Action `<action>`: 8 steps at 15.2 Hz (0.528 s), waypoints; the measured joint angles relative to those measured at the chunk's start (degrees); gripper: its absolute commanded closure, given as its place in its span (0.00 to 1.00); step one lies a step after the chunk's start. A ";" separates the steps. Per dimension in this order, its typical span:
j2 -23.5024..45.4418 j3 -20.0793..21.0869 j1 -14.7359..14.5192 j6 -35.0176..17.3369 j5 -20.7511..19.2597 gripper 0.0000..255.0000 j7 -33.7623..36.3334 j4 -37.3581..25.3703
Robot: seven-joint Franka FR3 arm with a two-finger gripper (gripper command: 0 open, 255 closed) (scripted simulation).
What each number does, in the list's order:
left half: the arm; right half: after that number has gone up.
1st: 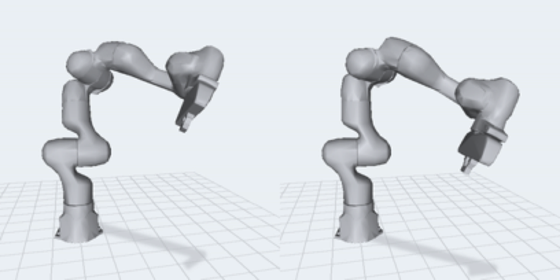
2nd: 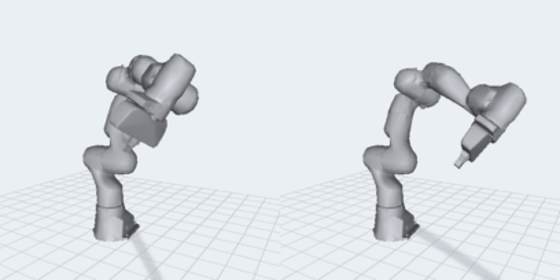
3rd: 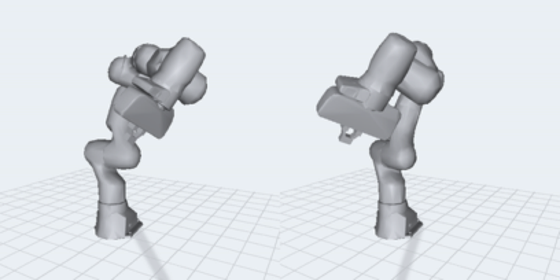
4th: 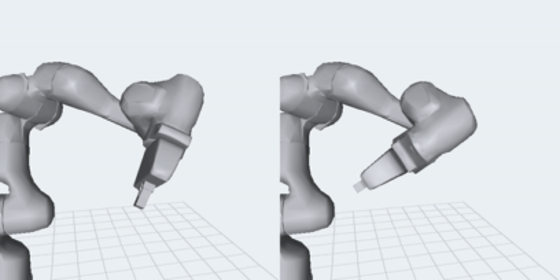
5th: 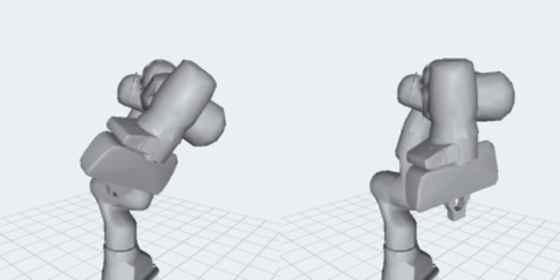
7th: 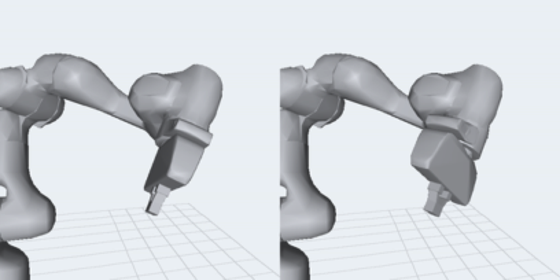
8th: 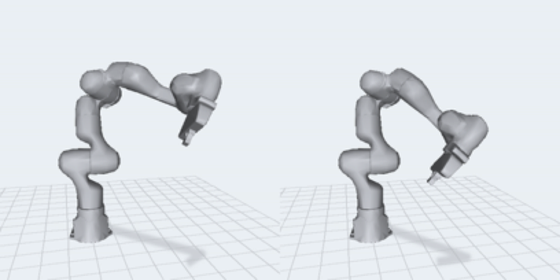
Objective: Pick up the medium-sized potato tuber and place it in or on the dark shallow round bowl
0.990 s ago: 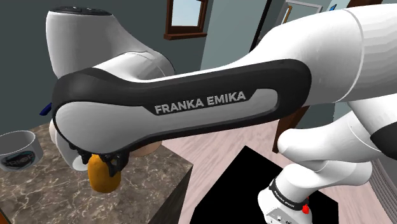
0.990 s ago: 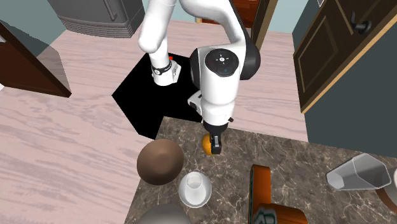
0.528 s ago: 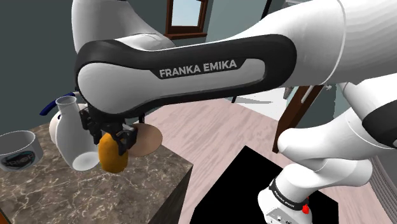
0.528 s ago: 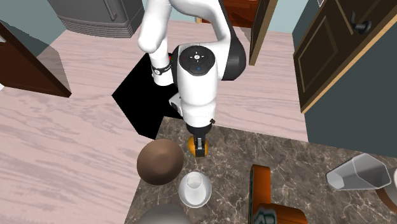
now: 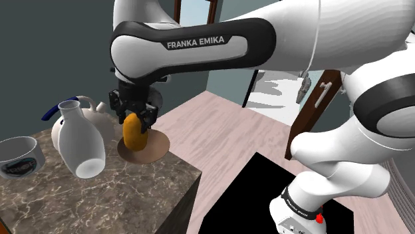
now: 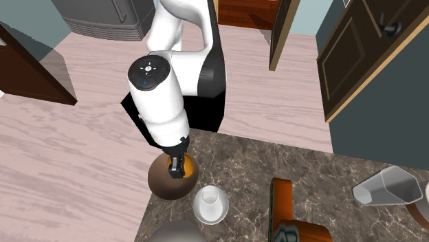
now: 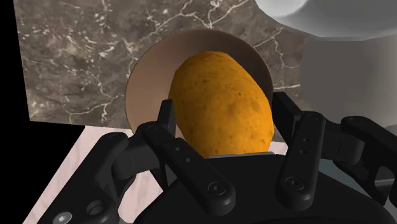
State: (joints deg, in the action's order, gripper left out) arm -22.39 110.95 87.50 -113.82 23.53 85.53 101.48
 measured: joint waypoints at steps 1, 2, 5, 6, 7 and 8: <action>-0.33 0.28 1.21 0.18 0.36 1.00 -0.93 -0.37; -0.32 0.29 1.37 -0.11 0.42 1.00 -1.23 -0.05; -0.78 0.81 1.82 -1.79 1.14 1.00 -2.10 1.48; -1.03 1.07 2.04 -2.26 1.44 1.00 -2.33 1.81; -1.34 1.40 2.26 -2.79 1.81 1.00 -2.54 2.17; -1.63 1.72 2.40 -3.51 2.20 1.00 -2.77 2.76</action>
State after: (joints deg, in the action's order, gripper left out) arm -24.02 112.67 89.90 -117.34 25.73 82.75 104.24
